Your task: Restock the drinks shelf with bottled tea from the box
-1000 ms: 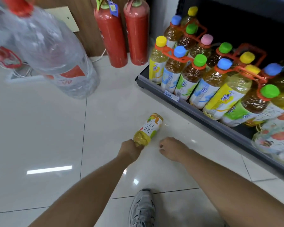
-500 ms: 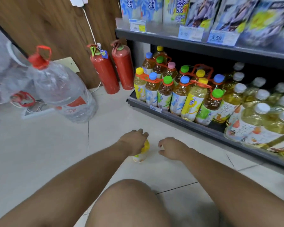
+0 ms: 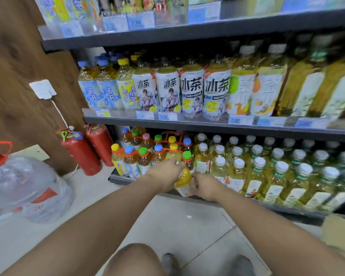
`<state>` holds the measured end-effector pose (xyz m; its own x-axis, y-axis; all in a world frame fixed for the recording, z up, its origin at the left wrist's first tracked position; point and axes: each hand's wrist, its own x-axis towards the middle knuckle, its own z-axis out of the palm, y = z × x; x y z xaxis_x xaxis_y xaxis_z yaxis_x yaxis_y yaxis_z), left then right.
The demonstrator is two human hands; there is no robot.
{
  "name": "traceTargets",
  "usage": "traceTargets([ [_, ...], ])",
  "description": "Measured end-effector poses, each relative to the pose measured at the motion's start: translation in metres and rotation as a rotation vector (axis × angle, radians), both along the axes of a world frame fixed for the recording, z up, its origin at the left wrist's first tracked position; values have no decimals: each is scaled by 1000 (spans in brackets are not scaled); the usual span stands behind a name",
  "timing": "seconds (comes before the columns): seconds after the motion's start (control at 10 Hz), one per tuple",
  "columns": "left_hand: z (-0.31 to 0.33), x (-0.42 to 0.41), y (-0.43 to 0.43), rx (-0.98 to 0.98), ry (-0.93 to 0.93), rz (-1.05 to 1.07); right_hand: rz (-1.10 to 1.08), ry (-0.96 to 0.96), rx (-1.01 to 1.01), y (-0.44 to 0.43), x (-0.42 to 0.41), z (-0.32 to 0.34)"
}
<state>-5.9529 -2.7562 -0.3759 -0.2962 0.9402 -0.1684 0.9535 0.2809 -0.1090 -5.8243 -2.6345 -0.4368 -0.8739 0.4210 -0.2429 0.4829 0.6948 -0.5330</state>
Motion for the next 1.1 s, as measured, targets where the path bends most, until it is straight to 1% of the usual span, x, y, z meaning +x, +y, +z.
traceTargets([
  [0.2,-19,16,75,-37,1,-42,-136,7,-38,63,28,-15],
  [0.5,-68,-12,140,-69,-1,-104,-86,-48,12,101,10,-41],
  [0.6,-89,-20,154,-119,13,-114,-87,-50,33,110,7,-50],
  [0.7,-105,-27,165,-91,13,-105,-94,-42,42,119,8,-60],
  [0.9,-110,-38,175,-2,21,-63,-134,-128,61,121,20,-72],
  [1.0,-105,-27,164,-54,30,-2,-168,-153,141,119,21,-57],
  [1.1,-93,-17,152,-56,49,22,-178,-160,250,112,28,-36],
])
